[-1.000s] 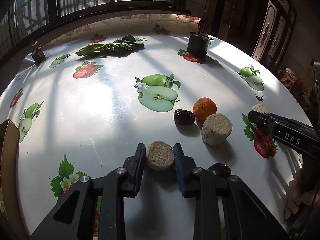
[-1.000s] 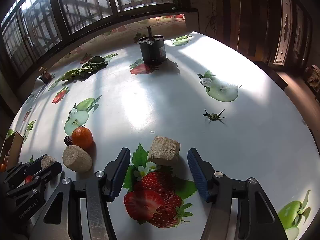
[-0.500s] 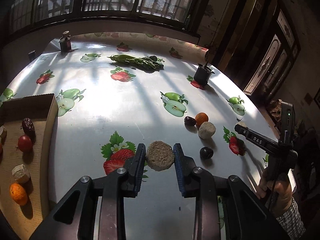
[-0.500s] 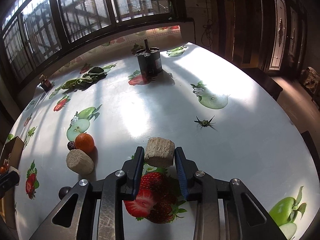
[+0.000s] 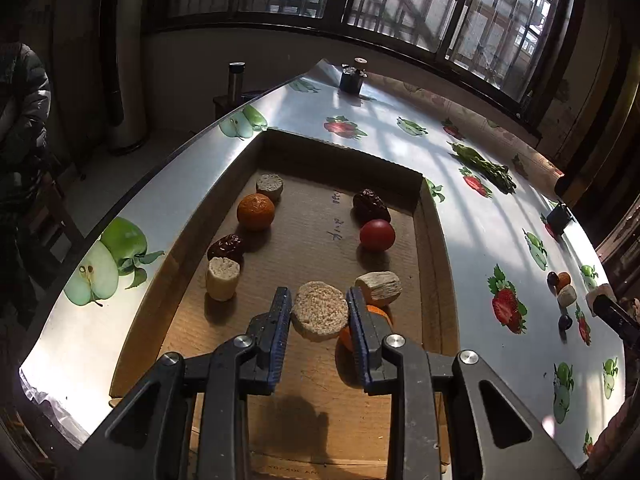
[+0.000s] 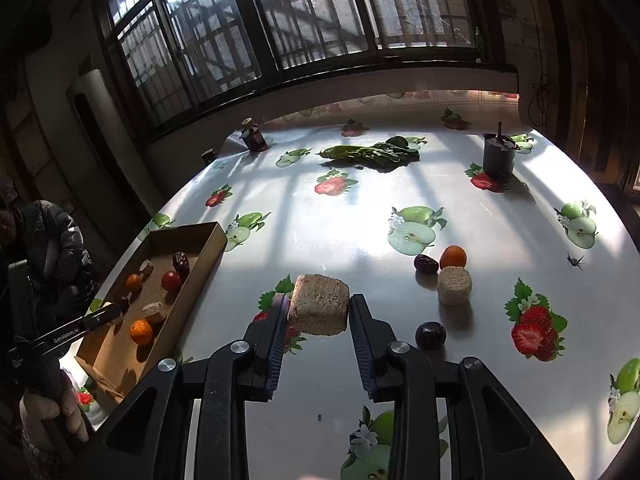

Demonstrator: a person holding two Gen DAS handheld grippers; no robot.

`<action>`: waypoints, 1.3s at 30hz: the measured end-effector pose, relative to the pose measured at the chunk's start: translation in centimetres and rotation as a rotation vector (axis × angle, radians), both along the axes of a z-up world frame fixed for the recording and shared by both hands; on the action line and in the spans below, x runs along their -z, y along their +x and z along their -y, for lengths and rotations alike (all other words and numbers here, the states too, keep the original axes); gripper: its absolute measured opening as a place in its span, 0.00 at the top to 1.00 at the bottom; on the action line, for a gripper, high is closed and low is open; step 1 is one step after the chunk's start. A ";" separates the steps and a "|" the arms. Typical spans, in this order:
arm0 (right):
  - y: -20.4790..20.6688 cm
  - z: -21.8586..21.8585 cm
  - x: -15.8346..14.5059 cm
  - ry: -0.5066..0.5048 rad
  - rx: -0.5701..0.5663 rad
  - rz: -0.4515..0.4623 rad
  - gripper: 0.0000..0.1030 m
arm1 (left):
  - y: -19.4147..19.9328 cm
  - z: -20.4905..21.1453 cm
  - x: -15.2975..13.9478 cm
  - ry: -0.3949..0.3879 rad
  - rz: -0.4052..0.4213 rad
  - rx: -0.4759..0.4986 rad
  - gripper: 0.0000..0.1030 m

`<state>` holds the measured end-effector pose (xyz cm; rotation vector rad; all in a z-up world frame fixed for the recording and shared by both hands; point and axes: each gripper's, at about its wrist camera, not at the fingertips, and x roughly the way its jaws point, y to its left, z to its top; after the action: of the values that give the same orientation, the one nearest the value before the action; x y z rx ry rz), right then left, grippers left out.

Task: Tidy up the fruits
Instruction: 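Carry the beige cake and cube into the box and open both tools, then move both open tools back to the food cluster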

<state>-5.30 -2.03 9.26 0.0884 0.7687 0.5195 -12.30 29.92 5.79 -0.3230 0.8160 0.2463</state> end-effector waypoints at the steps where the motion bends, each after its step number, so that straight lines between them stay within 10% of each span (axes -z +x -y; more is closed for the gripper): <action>1: -0.6 -2.3 0.2 -0.005 -0.052 -0.003 0.68 | -0.2 -0.8 0.3 0.007 -0.011 -0.009 0.73; 9: -4.2 -16.7 3.4 -0.093 -0.348 -0.052 0.67 | -1.0 -3.8 3.3 0.007 -0.085 -0.053 0.73; 17: -4.7 -21.8 6.8 -0.185 -0.409 -0.090 0.67 | -1.1 -3.9 3.5 -0.024 -0.071 -0.042 0.72; 30: -5.8 -20.4 4.5 -0.166 -0.381 -0.010 0.52 | -2.2 -0.8 -1.1 0.160 -0.005 -0.070 0.25; 39: -5.1 -13.6 2.3 -0.102 -0.252 0.006 0.43 | -1.9 3.8 -3.2 0.249 0.022 0.000 0.24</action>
<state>-10.43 11.60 6.97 -0.1066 0.8042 0.7181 -14.24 26.13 9.01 -0.0914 0.7540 0.3398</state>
